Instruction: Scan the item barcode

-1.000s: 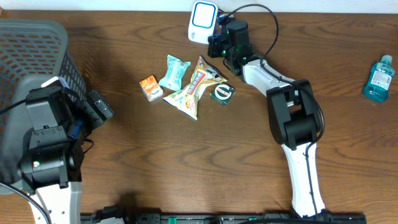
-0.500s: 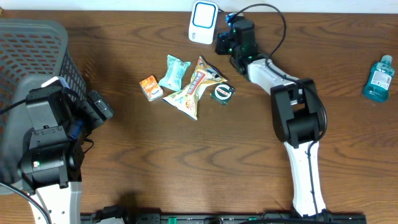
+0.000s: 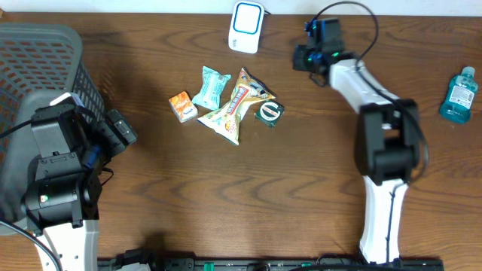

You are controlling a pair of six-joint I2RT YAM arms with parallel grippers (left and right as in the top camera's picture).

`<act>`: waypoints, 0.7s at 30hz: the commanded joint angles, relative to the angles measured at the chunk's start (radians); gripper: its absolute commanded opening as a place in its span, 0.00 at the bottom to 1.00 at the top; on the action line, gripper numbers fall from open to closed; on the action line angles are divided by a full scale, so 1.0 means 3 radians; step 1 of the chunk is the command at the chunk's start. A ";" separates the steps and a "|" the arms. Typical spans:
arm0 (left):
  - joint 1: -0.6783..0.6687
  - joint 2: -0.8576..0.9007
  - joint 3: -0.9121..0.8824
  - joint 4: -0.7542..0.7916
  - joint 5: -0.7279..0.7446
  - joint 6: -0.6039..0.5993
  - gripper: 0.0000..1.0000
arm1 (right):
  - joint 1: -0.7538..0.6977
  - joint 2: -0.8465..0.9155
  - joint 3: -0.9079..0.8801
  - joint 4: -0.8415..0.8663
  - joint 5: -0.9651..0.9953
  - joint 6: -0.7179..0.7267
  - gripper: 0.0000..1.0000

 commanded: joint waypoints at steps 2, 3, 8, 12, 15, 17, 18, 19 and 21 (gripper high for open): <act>0.0020 0.0006 0.0018 0.0001 -0.0042 -0.0029 0.98 | -0.0006 -0.0632 0.0024 -0.0722 -0.0280 -0.0440 0.59; 0.0020 0.0006 0.0018 0.0001 -0.0041 -0.0029 0.98 | -0.0003 -0.0716 0.0024 -0.0955 -0.0328 -0.0511 0.68; 0.0020 0.0006 0.0018 0.0001 -0.0041 -0.0029 0.98 | 0.0025 -0.0851 0.0024 -0.1610 -0.0451 -0.0565 0.89; 0.0020 0.0006 0.0018 0.0001 -0.0041 -0.0029 0.98 | 0.0120 -0.0774 0.0022 -0.1900 -0.0717 -0.0563 0.91; 0.0020 0.0006 0.0018 0.0001 -0.0041 -0.0029 0.98 | 0.0189 -0.0724 0.0017 -0.2022 -0.0867 -0.0563 0.90; 0.0020 0.0006 0.0018 0.0001 -0.0041 -0.0029 0.98 | 0.0251 -0.0711 0.0010 -0.2085 -0.0882 -0.0565 0.85; 0.0020 0.0006 0.0018 0.0001 -0.0041 -0.0029 0.98 | 0.0281 -0.0711 0.0001 -0.2096 -0.0881 -0.0565 0.82; 0.0020 0.0006 0.0018 0.0001 -0.0041 -0.0029 0.98 | 0.0314 -0.0711 -0.0013 -0.2094 -0.0881 -0.0565 0.80; 0.0020 0.0006 0.0018 0.0001 -0.0041 -0.0029 0.98 | 0.0393 -0.0711 -0.0024 -0.2087 -0.0876 -0.0565 0.76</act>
